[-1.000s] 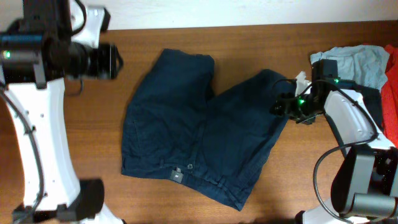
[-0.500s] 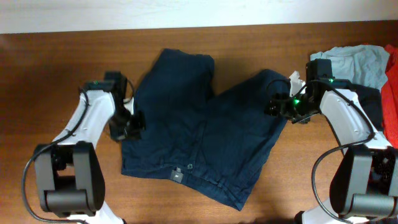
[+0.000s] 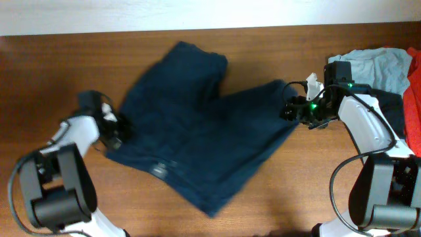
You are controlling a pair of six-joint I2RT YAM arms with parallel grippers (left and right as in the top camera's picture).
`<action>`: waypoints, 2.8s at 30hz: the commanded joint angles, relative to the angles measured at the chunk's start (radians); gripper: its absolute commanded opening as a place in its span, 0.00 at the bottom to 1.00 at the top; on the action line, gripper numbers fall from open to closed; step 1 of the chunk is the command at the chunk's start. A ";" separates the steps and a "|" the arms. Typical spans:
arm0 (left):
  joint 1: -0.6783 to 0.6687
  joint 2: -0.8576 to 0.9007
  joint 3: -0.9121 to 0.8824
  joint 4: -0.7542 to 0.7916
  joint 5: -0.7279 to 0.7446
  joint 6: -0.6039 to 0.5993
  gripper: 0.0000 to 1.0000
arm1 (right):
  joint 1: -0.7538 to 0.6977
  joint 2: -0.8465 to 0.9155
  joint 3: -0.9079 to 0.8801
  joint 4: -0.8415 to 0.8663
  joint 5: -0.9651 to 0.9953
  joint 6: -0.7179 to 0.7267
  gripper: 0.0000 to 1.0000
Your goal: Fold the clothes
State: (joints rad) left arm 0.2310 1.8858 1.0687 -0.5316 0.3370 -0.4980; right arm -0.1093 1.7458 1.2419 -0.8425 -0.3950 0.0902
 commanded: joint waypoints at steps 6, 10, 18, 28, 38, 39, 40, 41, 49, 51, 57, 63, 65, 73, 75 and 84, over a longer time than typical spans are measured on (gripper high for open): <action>0.104 0.230 0.512 -0.019 -0.061 0.252 0.00 | 0.005 0.002 0.008 0.079 -0.013 -0.004 0.77; 0.069 0.238 0.815 -0.227 -0.059 0.336 0.20 | 0.021 0.010 0.008 0.128 -0.013 -0.013 0.80; -0.063 0.242 1.012 -0.826 -0.018 0.336 0.41 | 0.114 0.169 0.007 0.382 -0.006 -0.075 0.80; -0.257 0.242 0.863 -0.974 -0.057 0.335 0.38 | 0.116 0.259 0.007 0.517 -0.287 -0.075 0.41; -0.364 0.242 0.377 -0.862 0.017 0.328 0.34 | 0.050 0.117 0.010 0.474 -0.496 -0.075 0.05; -0.372 0.242 0.308 -0.825 0.030 0.328 0.34 | 0.044 0.084 0.010 0.468 -0.496 -0.076 0.04; -0.379 0.242 0.242 -0.784 0.053 0.328 0.33 | 0.042 0.046 0.010 0.465 -0.489 -0.076 0.04; -0.381 0.242 0.206 -0.762 0.070 0.328 0.33 | 0.042 0.028 0.010 0.464 -0.474 -0.076 0.04; -0.381 0.242 0.086 -0.697 0.089 0.328 0.34 | 0.042 -0.037 0.009 0.263 0.169 -0.026 0.07; -0.381 0.242 0.086 -0.694 0.089 0.328 0.33 | 0.042 -0.022 0.009 0.186 0.315 -0.027 0.18; -0.381 0.242 0.086 -0.694 0.086 0.328 0.34 | 0.040 -0.021 0.009 0.224 0.354 -0.027 0.61; -0.381 0.242 0.086 -0.683 0.086 0.328 0.33 | 0.043 0.063 0.009 0.369 0.015 -0.026 0.63; -0.381 0.242 0.086 -0.681 0.086 0.328 0.34 | 0.043 0.109 0.009 0.403 -0.029 0.001 0.63; -0.381 0.242 0.086 -0.668 0.086 0.328 0.34 | 0.056 0.321 0.009 0.611 -0.428 0.058 0.63; -0.381 0.242 0.086 -0.661 0.086 0.328 0.34 | 0.073 0.333 0.010 0.654 -0.505 0.058 0.62; -0.381 0.242 0.086 -0.653 0.086 0.328 0.34 | 0.077 0.333 0.010 1.136 -0.666 0.355 0.54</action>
State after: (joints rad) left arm -0.1436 2.0754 1.1954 -1.2213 0.4580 -0.1600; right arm -0.0196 2.0789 1.2438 0.1425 -0.9131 0.2810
